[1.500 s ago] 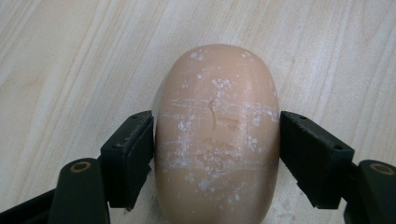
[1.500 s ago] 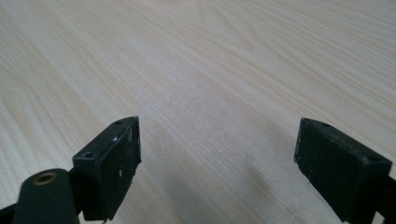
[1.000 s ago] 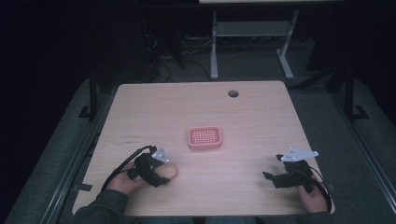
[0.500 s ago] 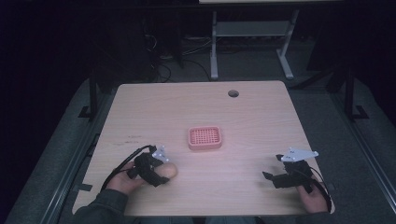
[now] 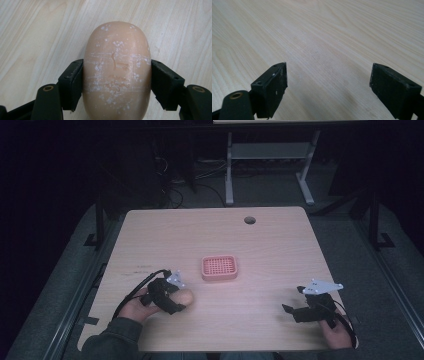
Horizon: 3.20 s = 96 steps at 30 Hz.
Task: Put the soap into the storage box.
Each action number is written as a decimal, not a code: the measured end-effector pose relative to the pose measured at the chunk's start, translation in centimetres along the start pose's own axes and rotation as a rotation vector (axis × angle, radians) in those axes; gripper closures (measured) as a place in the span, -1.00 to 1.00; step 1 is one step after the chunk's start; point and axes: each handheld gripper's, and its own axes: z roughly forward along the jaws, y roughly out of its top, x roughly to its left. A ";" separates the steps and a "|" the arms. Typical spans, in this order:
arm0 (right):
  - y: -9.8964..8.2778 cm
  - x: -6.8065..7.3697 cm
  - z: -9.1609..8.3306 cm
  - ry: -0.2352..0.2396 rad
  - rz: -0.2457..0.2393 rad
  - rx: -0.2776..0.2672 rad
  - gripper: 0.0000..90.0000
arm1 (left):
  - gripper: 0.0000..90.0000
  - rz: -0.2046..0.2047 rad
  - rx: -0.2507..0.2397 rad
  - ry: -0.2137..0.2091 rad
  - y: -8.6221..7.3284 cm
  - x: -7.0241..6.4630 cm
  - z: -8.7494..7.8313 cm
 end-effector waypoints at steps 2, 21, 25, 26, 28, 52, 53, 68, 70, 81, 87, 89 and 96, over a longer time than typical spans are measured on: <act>0.0 0.0 0.0 -0.002 -0.002 -0.003 -0.69 | -0.29 -0.003 -0.001 0.000 0.1 0.1 0.1; 0.1 0.2 -0.1 -0.002 -0.006 -0.010 -0.69 | -0.29 0.039 0.041 -0.018 3.7 1.3 0.3; 0.1 0.2 -0.1 -0.002 -0.003 -0.012 -0.69 | -0.29 0.046 0.040 -0.023 4.2 1.4 0.3; 0.1 0.2 -0.1 -0.002 -0.003 -0.013 -0.69 | -0.28 0.044 0.037 -0.023 4.3 1.4 0.3; 0.1 0.3 -0.1 0.000 -0.002 -0.014 -0.69 | -0.29 0.052 0.047 -0.022 4.6 1.5 0.3; 0.1 0.3 -0.2 -0.002 -0.007 -0.021 -0.69 | -0.28 0.076 0.037 -0.023 7.6 3.0 -0.4; 0.1 0.3 -0.2 0.000 -0.007 -0.021 -0.69 | -0.29 0.079 0.032 -0.024 7.7 3.0 -0.4; 0.1 0.3 -0.3 0.003 -0.002 -0.025 -0.69 | -0.28 0.086 0.043 -0.026 9.7 3.8 0.1; 0.1 0.3 -0.3 0.003 -0.001 -0.025 -0.69 | -0.28 0.094 0.046 -0.023 10.0 3.9 0.2; 0.0 0.2 -0.4 0.004 0.002 -0.034 -0.69 | -0.28 0.096 0.058 -0.026 11.0 4.5 0.9; 0.0 0.1 -0.4 0.003 0.009 -0.039 -0.69 | -0.28 0.098 0.063 -0.026 11.5 4.7 1.1; -0.1 0.1 -0.5 0.003 0.010 -0.039 -0.69 | -0.28 0.094 0.058 -0.033 11.6 4.9 1.2; 0.0 0.1 -0.4 0.006 0.009 -0.040 -0.69 | -0.28 0.084 0.079 -0.029 11.5 5.4 1.9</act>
